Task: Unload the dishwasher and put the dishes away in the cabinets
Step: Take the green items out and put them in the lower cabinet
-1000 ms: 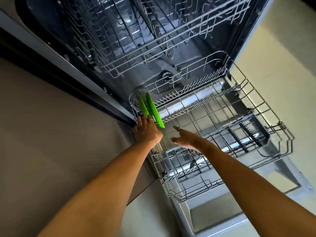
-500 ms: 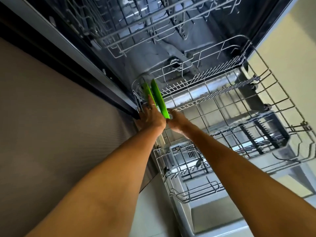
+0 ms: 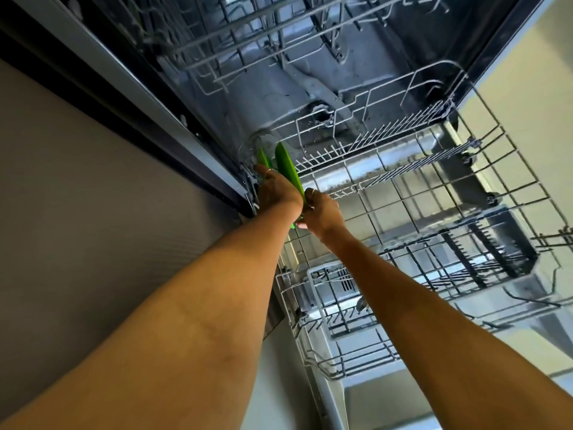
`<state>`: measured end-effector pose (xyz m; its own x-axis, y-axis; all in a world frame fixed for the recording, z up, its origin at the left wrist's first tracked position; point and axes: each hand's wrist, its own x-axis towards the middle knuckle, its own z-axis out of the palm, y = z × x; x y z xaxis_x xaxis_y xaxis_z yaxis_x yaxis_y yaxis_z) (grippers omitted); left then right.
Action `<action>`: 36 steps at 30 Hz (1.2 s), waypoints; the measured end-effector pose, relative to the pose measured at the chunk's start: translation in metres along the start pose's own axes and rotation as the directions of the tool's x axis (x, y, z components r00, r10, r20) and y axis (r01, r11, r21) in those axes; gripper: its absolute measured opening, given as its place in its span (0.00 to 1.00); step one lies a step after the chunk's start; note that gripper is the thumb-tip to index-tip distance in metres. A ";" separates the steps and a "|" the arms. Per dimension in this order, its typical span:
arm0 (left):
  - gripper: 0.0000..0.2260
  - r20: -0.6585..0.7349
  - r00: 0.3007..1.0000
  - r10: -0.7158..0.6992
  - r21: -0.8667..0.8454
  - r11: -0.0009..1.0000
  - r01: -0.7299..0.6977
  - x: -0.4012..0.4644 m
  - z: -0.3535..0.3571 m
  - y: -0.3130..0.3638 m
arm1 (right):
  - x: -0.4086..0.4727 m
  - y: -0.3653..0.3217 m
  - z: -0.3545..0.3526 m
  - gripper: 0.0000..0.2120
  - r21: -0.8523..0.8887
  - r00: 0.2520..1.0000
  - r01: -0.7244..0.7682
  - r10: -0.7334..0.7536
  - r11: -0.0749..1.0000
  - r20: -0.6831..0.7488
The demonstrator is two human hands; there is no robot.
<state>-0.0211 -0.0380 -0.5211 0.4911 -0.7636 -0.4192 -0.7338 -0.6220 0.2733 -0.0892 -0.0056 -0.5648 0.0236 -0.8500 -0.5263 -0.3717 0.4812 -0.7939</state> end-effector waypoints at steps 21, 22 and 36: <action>0.19 0.141 0.941 0.307 -0.070 0.951 -0.300 -0.135 -0.070 0.116 | -0.189 0.021 -0.210 0.06 -0.418 0.816 0.319 -0.471 0.850 -0.335; 0.18 0.140 0.934 0.328 -0.082 0.944 -0.319 -0.145 -0.072 0.118 | -0.200 0.025 -0.214 0.06 -0.439 0.791 0.316 -0.489 0.841 -0.368; 0.12 0.437 0.832 0.341 -0.508 0.857 -0.085 -0.328 -0.140 -0.026 | -0.452 0.005 -0.143 0.07 -0.484 0.598 0.234 -0.517 0.843 -0.613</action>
<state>-0.0976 0.2039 -0.2694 -0.0470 -0.7717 -0.6342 -0.4323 -0.5567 0.7094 -0.2343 0.3504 -0.2871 -0.3621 -0.8882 0.2829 -0.7570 0.1031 -0.6452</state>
